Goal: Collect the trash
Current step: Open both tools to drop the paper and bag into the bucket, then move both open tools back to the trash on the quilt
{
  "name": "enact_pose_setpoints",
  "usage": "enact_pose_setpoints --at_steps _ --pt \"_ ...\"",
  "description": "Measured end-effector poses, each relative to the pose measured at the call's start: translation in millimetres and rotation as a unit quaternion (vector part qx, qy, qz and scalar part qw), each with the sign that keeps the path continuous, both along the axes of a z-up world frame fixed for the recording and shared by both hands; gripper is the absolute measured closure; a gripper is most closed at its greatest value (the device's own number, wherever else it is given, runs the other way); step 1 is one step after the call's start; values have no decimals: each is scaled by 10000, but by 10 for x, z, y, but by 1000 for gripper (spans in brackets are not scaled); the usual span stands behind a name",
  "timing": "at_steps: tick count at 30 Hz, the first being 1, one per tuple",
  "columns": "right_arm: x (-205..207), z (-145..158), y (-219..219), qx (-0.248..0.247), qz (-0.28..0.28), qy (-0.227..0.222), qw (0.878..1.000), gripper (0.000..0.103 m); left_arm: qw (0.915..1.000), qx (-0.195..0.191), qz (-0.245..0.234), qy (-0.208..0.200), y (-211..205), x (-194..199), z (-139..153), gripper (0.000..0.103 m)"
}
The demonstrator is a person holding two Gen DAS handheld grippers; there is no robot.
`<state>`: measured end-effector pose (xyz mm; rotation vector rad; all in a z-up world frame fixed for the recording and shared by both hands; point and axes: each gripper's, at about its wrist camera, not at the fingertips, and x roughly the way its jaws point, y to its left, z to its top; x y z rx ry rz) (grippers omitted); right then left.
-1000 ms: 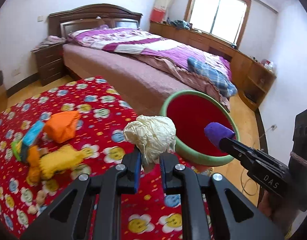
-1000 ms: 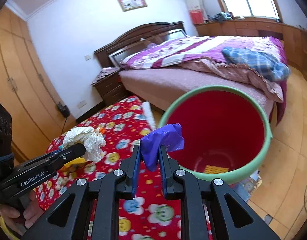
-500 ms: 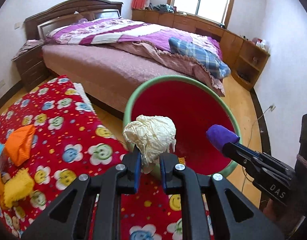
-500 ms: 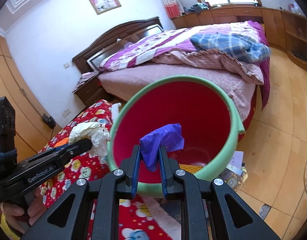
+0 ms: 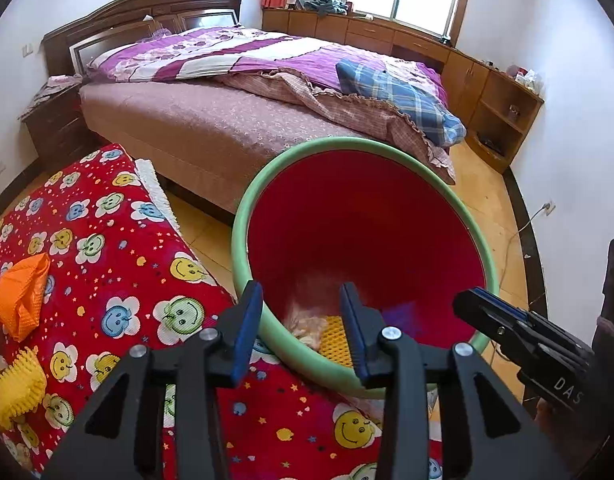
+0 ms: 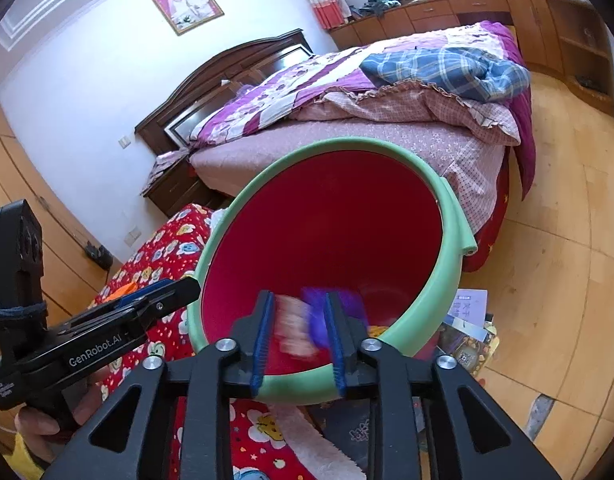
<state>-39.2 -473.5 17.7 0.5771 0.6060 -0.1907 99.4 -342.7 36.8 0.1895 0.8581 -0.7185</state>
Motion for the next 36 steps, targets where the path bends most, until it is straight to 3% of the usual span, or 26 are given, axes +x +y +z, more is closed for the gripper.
enact_pose_setpoints --at_steps 16,36 --pt "-56 166 191 -145 90 -192 9997 62 9991 -246 318 155 397 -49 158 63" --pt "90 344 824 -366 639 -184 9971 53 9884 -330 1481 -120 1545 0 392 63"
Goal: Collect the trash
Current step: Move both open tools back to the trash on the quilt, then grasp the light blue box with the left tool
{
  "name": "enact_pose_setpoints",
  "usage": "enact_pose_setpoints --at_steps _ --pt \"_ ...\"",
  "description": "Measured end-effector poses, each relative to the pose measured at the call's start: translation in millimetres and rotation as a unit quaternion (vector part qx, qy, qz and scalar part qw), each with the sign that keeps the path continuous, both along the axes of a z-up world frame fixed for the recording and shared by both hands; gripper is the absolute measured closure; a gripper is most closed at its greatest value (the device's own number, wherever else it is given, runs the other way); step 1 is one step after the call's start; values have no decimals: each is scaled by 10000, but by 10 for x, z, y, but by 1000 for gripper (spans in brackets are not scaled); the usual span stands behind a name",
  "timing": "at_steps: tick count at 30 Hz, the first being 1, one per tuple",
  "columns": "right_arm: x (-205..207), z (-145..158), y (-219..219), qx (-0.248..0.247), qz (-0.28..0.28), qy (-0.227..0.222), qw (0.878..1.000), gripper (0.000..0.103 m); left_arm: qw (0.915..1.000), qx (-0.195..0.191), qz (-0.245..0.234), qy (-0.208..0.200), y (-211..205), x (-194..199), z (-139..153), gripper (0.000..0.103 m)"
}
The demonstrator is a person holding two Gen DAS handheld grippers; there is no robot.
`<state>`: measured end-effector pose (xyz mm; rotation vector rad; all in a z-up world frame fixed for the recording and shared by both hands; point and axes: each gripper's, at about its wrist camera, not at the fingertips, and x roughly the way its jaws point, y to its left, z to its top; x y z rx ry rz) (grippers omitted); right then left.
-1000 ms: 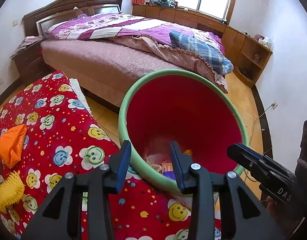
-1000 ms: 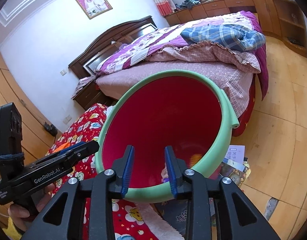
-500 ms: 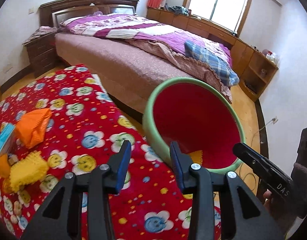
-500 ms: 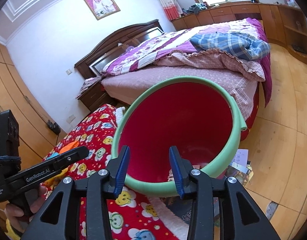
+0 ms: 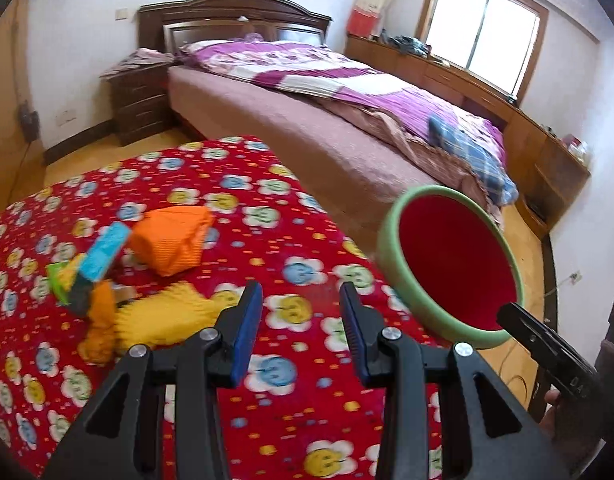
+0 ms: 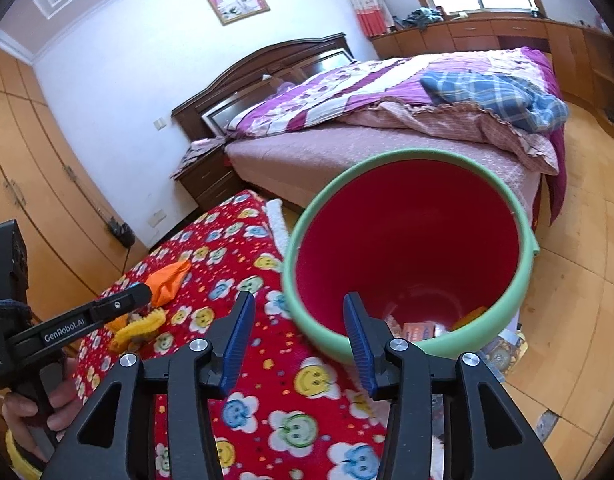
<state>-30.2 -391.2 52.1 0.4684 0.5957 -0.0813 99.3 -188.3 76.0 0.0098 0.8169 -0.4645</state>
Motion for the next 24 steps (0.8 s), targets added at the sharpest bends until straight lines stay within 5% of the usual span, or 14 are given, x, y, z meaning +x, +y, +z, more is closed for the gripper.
enact_pose_setpoints --at_steps 24 --pt "378 -147 607 -103 574 338 9977 43 9891 531 1371 42 1152 537 -232 60"
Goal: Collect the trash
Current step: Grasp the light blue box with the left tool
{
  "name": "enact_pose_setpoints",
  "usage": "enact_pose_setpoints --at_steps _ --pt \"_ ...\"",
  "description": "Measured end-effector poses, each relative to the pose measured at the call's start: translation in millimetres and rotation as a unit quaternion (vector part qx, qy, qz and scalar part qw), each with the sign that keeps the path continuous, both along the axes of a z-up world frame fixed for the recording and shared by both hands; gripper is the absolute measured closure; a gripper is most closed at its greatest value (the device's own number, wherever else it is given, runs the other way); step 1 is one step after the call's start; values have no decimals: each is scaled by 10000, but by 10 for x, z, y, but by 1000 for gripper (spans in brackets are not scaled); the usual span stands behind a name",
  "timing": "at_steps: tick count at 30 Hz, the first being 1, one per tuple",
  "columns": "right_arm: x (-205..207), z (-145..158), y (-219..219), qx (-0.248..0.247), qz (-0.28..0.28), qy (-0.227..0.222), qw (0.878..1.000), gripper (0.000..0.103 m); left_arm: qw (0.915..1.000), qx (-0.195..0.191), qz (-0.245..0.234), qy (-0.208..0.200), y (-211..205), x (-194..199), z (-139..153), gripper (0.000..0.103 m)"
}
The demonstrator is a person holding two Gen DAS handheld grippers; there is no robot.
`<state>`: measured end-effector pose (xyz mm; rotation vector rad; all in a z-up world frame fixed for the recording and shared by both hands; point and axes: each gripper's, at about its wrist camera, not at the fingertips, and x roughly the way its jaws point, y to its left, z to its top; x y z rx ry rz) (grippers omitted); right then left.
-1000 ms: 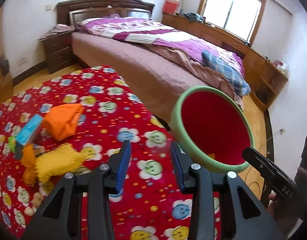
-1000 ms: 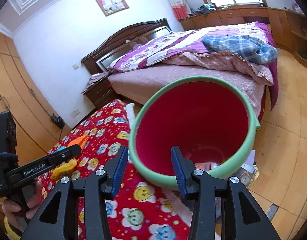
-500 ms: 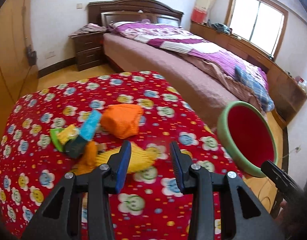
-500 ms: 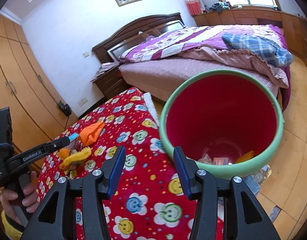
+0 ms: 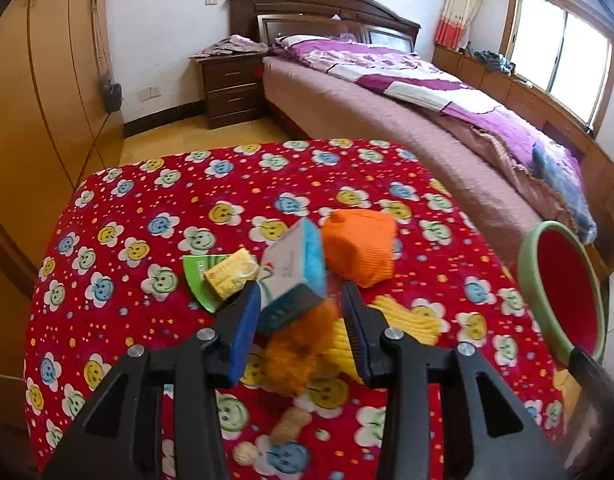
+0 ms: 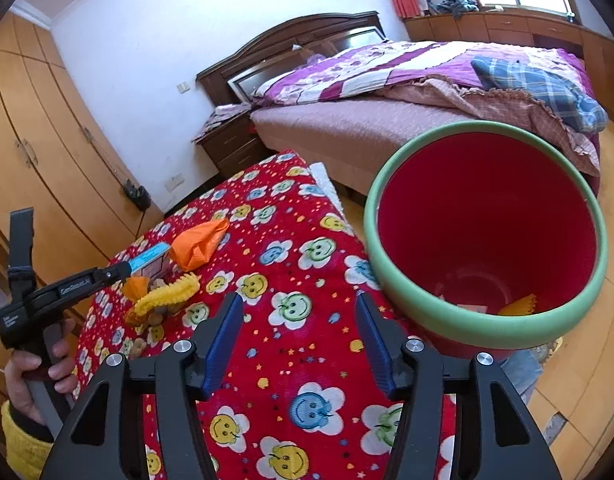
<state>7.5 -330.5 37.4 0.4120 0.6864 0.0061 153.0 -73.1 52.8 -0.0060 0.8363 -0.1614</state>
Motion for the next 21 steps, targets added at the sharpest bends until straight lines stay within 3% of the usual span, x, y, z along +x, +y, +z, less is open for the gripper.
enact_pose_setpoints --at_steps 9,16,21 --pt "87 -65 92 -50 122 127 9998 43 9997 136 -142 155 -51 188 -183 60" --pt "152 -125 125 -56 154 238 9996 43 9989 392 -238 27 -150 304 -237 60" --pt "200 -156 184 -68 218 306 9993 43 9984 494 -225 -157 -135 298 -216 79"
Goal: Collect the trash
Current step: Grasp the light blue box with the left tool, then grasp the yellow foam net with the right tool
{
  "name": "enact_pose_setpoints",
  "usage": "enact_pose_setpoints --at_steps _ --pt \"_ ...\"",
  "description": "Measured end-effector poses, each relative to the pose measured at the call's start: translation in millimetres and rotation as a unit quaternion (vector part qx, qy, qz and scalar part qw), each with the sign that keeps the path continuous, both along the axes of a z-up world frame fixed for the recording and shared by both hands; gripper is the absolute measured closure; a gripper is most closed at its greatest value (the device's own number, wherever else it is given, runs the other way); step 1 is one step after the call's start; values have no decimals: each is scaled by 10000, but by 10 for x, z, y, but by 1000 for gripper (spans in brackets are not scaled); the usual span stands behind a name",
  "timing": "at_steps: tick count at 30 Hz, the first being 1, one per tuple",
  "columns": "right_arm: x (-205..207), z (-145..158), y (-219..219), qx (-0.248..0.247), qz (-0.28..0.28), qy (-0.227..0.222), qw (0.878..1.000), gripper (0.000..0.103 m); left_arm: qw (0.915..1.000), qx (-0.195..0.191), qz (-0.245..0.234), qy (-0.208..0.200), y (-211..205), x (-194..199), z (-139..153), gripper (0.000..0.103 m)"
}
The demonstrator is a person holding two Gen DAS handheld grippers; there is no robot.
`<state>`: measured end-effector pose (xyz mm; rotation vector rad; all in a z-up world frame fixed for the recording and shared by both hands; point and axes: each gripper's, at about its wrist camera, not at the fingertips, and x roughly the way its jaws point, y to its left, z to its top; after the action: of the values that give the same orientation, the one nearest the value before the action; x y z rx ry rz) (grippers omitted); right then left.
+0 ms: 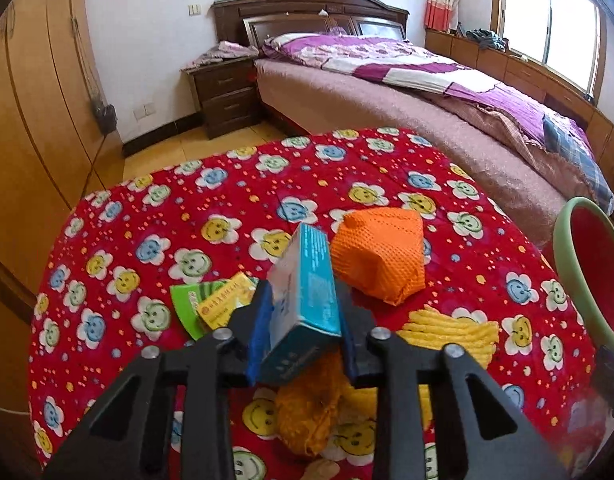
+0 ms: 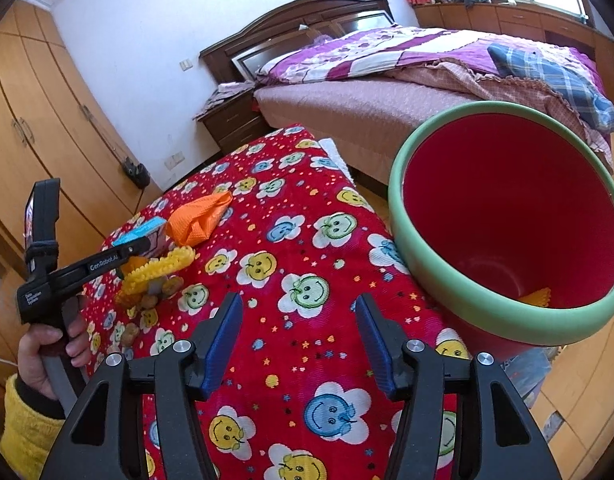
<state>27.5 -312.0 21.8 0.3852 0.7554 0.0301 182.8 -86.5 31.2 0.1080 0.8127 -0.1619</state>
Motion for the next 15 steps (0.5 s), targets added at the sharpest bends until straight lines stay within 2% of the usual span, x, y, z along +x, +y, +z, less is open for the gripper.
enact_pose_setpoints --at_steps 4,9,15 --pt "38 13 81 -4 89 7 10000 43 9994 -339 87 61 150 -38 38 85" --pt "87 59 197 -32 236 -23 9997 43 9970 -726 268 4 396 -206 150 85" --pt "194 99 409 15 518 -27 9987 43 9940 -988 431 -188 661 -469 303 85"
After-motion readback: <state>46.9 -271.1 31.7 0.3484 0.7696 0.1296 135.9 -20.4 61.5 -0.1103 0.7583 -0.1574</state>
